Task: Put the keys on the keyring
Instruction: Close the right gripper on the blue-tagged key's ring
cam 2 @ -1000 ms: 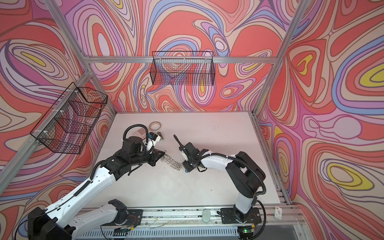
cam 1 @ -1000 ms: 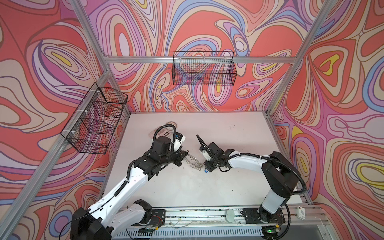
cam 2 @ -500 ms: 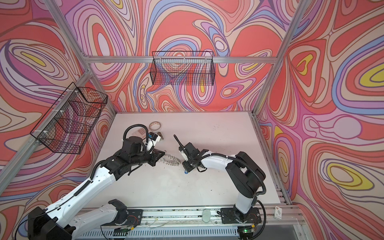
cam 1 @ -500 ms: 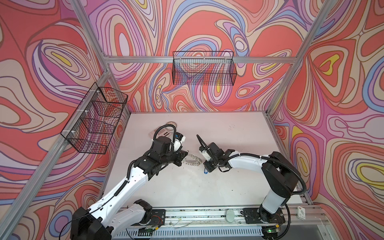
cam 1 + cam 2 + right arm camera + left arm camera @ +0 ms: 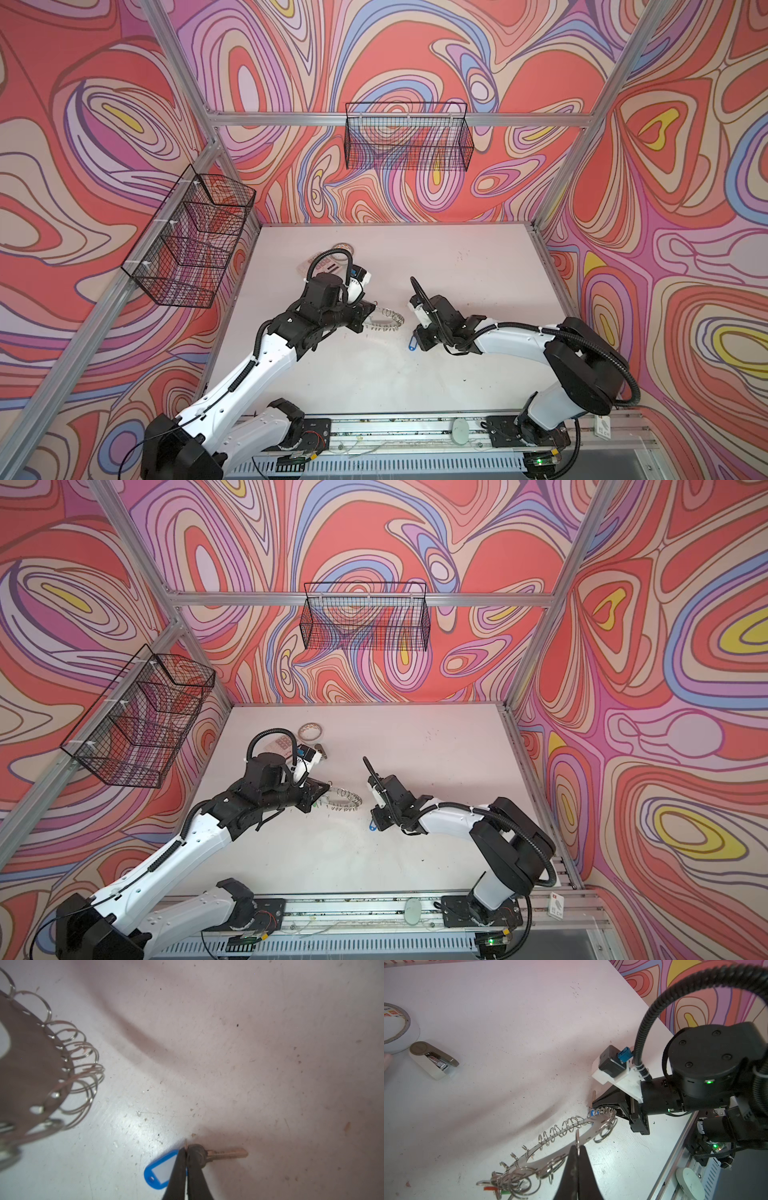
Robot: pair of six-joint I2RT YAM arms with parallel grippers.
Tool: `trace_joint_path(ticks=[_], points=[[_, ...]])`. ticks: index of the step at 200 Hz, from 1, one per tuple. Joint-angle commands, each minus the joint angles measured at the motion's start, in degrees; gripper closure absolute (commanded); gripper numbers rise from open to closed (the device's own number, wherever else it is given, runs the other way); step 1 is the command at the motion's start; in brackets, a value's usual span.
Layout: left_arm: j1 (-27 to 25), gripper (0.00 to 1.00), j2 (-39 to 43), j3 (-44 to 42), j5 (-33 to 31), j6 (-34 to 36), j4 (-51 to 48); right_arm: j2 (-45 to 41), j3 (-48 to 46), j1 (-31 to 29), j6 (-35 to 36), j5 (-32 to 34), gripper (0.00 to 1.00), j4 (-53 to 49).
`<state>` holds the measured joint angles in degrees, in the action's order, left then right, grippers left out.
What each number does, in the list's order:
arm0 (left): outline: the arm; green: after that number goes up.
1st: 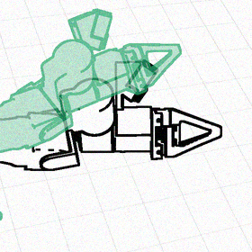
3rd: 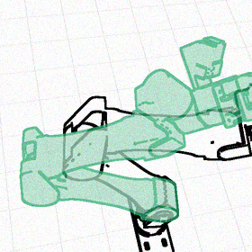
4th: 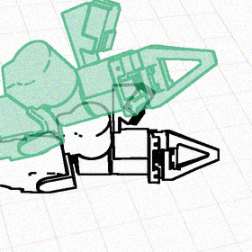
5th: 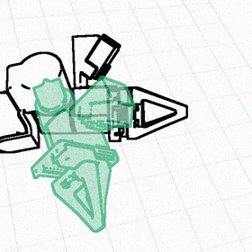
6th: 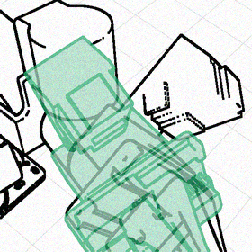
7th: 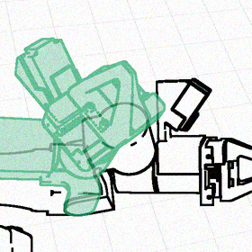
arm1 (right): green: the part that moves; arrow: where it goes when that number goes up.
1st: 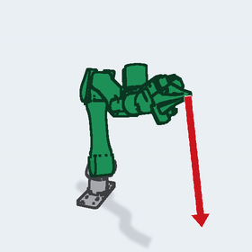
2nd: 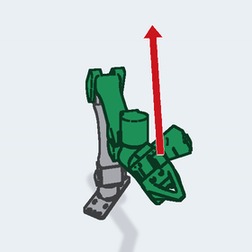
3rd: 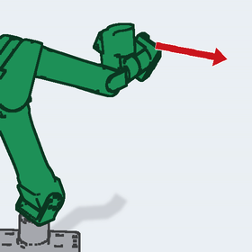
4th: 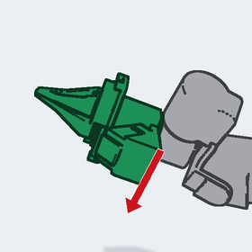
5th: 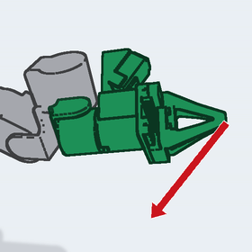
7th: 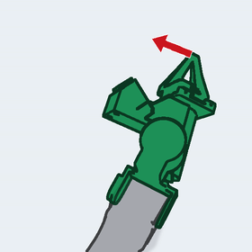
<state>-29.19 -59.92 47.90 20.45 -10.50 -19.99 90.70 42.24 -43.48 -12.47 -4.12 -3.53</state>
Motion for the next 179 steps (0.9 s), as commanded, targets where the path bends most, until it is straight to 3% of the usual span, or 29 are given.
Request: trace_joint_path(ticks=[1, 119, 140, 179], points=[[0.4, 1.0, 0.1, 1.4, -0.3, 0.9, 0.8, -0.4, -0.9, -0.3, -2.3, 0.6, 1.0, 4.2], [0.4, 1.0, -0.8, 1.6, 0.7, 0.7, 1.2, 2.9, 0.7, -0.3, -4.0, 4.1, 1.0, -0.8], [0.4, 1.0, -1.1, 1.8, 0.9, 0.6, 1.2, 2.8, 0.9, -0.3, -3.5, 2.8, 0.88, -0.5], [0.4, 1.0, -1.1, 1.8, 1.0, 0.7, 1.0, 3.4, 1.5, -0.3, -3.0, 1.0, 0.82, -0.1]])
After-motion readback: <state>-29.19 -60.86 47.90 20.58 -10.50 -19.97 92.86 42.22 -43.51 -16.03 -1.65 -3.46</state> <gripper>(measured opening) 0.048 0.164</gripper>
